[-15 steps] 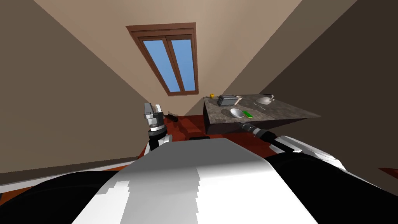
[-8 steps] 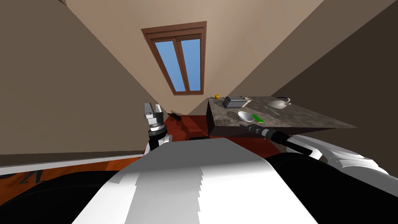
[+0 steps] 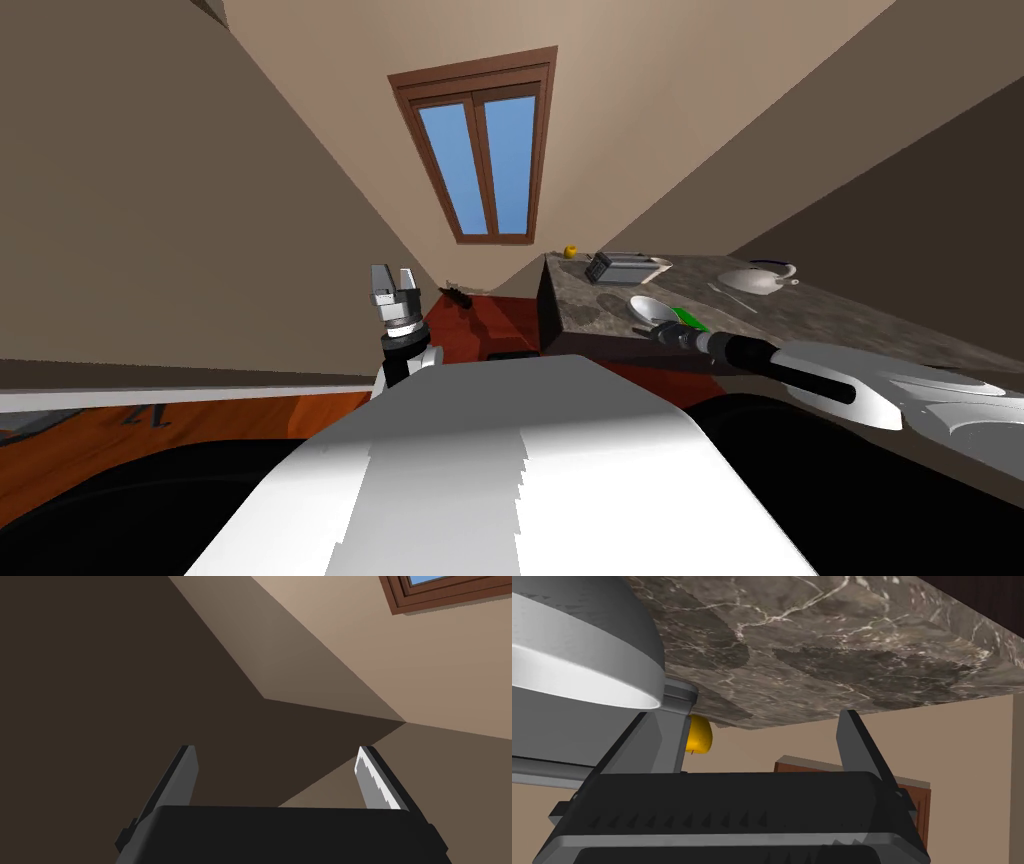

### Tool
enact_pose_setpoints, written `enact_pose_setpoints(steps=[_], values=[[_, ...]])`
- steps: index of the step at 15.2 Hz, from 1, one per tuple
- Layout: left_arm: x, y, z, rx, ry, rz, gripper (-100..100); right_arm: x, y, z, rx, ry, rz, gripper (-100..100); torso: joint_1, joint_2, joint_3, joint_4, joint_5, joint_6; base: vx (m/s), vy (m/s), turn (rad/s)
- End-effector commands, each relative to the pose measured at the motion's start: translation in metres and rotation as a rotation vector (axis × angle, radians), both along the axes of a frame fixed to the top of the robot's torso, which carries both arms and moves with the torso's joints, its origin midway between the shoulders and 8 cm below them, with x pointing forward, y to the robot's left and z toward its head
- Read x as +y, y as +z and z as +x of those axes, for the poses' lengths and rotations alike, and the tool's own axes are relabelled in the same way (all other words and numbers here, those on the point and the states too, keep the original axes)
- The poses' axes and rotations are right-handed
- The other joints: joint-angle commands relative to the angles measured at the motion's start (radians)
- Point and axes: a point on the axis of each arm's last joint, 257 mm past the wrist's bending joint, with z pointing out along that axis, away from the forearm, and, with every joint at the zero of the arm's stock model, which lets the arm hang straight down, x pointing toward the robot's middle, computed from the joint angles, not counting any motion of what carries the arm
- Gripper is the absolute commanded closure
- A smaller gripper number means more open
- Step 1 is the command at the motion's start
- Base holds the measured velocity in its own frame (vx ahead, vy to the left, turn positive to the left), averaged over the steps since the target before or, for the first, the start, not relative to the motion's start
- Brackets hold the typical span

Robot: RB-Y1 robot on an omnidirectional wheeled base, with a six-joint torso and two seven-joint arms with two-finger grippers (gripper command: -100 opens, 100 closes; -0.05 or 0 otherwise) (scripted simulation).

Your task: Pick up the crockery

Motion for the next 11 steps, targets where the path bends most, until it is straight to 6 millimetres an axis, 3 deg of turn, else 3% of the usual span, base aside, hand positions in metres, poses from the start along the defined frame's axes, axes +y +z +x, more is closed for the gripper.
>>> enact_pose_setpoints(steps=[1, 3, 4, 9, 11], values=[[0.000, 0.000, 0.000, 0.000, 0.000, 0.000, 0, -0.011, -0.001, -0.006, 0.038, 0.017, -0.043, -100, 0.000, 0.000, 0.000, 0.000, 0.000, 0.000, 0.061, 0.010, 0.111], [0.000, 0.000, 0.000, 0.000, 0.000, 0.000, 0, -0.034, -0.005, -0.029, 0.129, 0.046, -0.122, -100, -0.001, 0.000, 0.000, 0.000, 0.000, 0.000, 0.074, -0.001, 0.151], [0.000, 0.000, 0.000, 0.000, 0.000, 0.000, 0, -0.034, -0.004, -0.028, 0.131, 0.051, -0.125, -100, -0.002, -0.001, 0.000, 0.000, 0.000, 0.000, 0.090, -0.018, 0.167], [0.000, 0.000, 0.000, 0.000, 0.000, 0.000, 0, -0.068, -0.018, -0.090, 0.348, 0.118, -0.238, -100, -0.006, -0.003, -0.002, -0.001, -0.002, 0.000, 0.100, -0.048, 0.158], [0.000, 0.000, 0.000, 0.000, 0.000, 0.000, 0, -0.068, -0.018, -0.090, 0.348, 0.118, -0.238, -100, -0.006, -0.002, -0.001, -0.001, -0.002, 0.001, 0.068, -0.046, 0.035]])
